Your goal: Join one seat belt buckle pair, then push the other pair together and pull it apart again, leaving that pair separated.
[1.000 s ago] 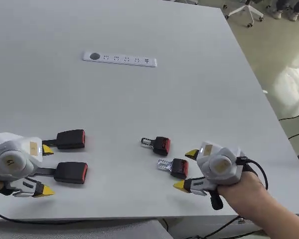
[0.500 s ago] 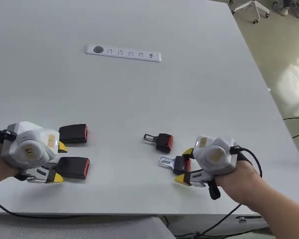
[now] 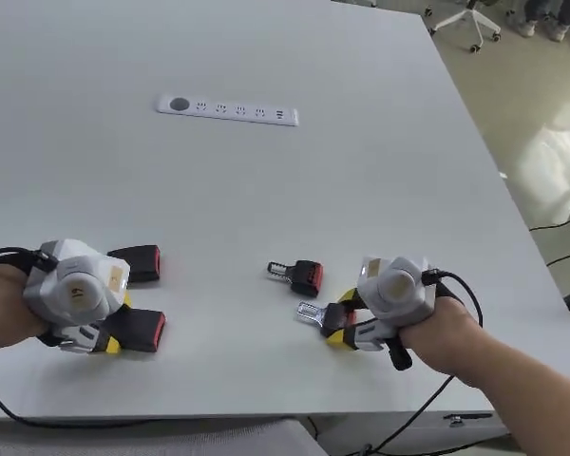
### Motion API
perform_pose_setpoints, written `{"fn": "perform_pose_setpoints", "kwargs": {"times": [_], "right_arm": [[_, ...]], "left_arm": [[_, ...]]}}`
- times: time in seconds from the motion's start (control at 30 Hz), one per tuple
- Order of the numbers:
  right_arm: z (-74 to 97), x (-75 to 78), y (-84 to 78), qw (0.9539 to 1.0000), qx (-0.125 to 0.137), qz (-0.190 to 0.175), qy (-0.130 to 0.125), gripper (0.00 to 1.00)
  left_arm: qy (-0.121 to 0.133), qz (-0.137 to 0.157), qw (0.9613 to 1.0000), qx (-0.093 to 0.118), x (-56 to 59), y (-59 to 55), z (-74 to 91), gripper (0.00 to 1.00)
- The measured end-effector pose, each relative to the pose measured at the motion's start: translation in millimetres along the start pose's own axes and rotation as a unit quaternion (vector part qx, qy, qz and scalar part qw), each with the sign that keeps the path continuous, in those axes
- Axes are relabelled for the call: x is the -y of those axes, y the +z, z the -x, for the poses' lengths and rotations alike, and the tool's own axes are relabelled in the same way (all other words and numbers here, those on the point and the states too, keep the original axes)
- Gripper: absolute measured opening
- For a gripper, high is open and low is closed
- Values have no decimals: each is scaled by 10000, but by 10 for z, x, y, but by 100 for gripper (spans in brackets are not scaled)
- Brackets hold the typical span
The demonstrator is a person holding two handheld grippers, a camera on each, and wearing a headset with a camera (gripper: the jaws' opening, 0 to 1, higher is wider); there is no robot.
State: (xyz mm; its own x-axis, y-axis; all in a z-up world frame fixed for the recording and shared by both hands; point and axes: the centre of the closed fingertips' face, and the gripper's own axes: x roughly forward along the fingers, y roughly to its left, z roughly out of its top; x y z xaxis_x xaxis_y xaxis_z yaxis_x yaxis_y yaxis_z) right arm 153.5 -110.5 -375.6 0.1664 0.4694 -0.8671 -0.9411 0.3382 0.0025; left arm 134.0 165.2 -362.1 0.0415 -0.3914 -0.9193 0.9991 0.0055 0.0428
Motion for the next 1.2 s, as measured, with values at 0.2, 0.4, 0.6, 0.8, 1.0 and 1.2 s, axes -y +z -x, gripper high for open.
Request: {"fn": "perform_pose_setpoints", "kwargs": {"times": [0.2, 0.4, 0.6, 0.8, 1.0, 1.2], "right_arm": [[-9, -14, -2, 9988, -264, 360, 184, 35], [-9, -19, 11, 9972, -367, 571, 303, 35], [10, -25, 3, 9977, -208, 567, 321, 36], [7, -29, 18, 9972, -276, 600, 354, 36], [7, -34, 8, 9952, -453, 758, 415, 37], [7, -38, 2, 9938, -621, 827, 412, 38]], "left_arm": [[10, 59, 9999, -98, -15, -26, -41, 33], [-43, 142, 9995, -268, -23, -40, -52, 33], [-58, 189, 9995, -261, -42, -64, -61, 33], [-28, 253, 9994, -216, -42, -62, -53, 33], [-23, 303, 9993, -222, -25, -42, -39, 33], [-23, 395, 9989, -266, -20, -38, -34, 33]]}}
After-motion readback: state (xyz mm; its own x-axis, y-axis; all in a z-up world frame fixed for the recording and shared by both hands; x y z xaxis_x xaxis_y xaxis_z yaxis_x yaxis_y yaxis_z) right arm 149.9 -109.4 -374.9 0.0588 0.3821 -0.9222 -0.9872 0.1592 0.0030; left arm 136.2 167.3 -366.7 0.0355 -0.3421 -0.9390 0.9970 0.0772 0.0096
